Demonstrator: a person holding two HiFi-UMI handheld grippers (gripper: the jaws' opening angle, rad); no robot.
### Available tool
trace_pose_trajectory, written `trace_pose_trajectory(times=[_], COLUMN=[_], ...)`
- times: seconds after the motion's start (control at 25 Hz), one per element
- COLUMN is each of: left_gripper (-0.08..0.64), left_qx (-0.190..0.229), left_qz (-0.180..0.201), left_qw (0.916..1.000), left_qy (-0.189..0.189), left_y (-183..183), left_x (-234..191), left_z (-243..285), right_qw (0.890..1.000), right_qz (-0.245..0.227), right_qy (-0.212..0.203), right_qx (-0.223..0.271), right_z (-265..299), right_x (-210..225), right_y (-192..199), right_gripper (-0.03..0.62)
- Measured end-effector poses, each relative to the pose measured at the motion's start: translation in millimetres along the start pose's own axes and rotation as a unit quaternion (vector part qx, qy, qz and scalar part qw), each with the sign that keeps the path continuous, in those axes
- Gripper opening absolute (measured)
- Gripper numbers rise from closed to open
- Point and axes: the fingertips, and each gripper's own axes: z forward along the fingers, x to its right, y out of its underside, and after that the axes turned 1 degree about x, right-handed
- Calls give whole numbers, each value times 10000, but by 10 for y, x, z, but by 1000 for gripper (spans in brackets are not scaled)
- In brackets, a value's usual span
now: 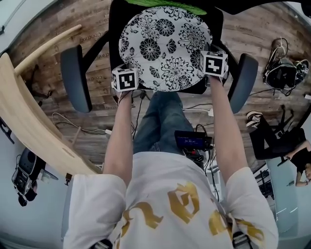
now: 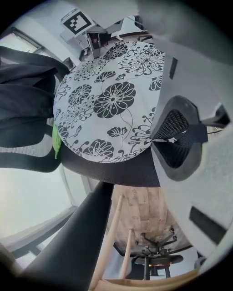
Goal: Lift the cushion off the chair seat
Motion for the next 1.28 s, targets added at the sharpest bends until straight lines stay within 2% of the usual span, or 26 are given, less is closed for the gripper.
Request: trace_pose_trajectory(times=[0.08,0.28,0.48,0.6,1.0,1.28], left_gripper=[23,21,21,21,21,21], left_qx=[-12,-26,54,179,357,594], left_qz=[11,64,112,140,129,134], left_qw=[10000,10000,9999,9997,9992,9981], left_qy=[18,-13,15,-6,94,69], left_y=[15,-10,-57,-104,-112,-50], left_x=[-9,-12,-35,-39,2,-145], left_z=[-23,-92,-235,-337,-733,-1119], right_qw=[10000,9997,9996,9992,9993,9989], right_qz=[30,-231,259,392,358,324], right_qy=[-69,-27,36,36,-113,-90], right_qx=[-34,-82,-140,-72,92,313], right_z=[-24,-112,-309,-417,-828,-1267], right_x=[-11,-28,-35,-51,-187,-257], right_y=[11,-54,-2,20,29,44], right_gripper=[18,18,20,18,18,18])
